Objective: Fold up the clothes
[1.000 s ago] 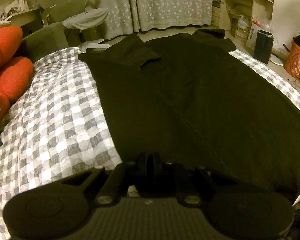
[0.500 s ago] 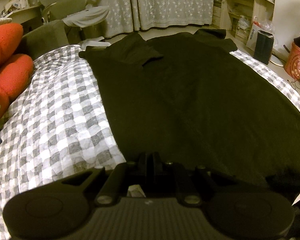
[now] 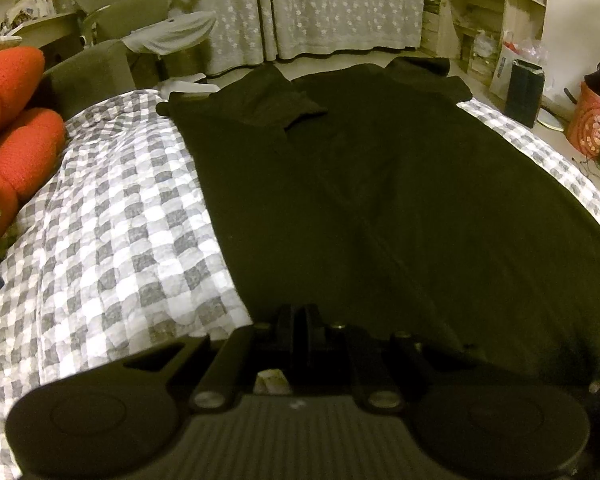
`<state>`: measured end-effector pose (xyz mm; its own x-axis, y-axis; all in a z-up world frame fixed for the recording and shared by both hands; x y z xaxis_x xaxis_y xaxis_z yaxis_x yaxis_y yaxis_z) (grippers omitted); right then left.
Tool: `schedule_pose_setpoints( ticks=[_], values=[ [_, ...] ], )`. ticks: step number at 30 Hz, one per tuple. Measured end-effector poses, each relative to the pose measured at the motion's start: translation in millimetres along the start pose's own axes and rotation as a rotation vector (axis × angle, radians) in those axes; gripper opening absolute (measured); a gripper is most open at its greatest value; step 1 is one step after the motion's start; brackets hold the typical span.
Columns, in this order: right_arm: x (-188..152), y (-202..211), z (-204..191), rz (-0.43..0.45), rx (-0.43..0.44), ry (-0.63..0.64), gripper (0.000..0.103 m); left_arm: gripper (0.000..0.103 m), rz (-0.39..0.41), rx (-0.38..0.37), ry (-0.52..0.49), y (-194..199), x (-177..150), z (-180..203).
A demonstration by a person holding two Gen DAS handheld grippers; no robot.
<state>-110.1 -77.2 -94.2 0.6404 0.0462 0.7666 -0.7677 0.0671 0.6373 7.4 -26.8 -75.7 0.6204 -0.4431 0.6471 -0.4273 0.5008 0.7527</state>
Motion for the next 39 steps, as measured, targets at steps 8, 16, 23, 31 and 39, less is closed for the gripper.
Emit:
schedule_pose_setpoints(
  ticks=[8,16,23,31,39],
  values=[
    [-5,3,13,-0.081,0.165,-0.243,0.003,0.007,0.054,-0.055,-0.072,-7,6,26],
    [-16,13,13,-0.062,0.125,-0.250,0.013,0.008,0.018,-0.062,-0.124,-10,2,32],
    [-42,1,3,-0.184,0.208,-0.205,0.016,0.008,-0.019,-0.052,-0.130,-7,-2,30],
    [-30,21,-4,-0.057,0.163,-0.102,0.010,0.008,-0.025,-0.022,-0.141,-3,-5,28],
    [-46,10,-8,-0.126,0.231,-0.118,0.029,0.008,0.001,-0.045,-0.136,0,-3,30]
  ],
)
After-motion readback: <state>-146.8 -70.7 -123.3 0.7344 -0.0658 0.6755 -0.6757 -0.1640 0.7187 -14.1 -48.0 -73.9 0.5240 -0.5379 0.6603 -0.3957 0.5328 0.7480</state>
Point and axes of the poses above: each gripper's, at about its wrist camera, not at the fingertips, and y roughly against the way its jaws point, z to its right, x to its top, the point moved 6 cm from there along -y, roughly the way its jaws point, and after that the axes turned 15 degrees about -x, right-handed, at the moved point
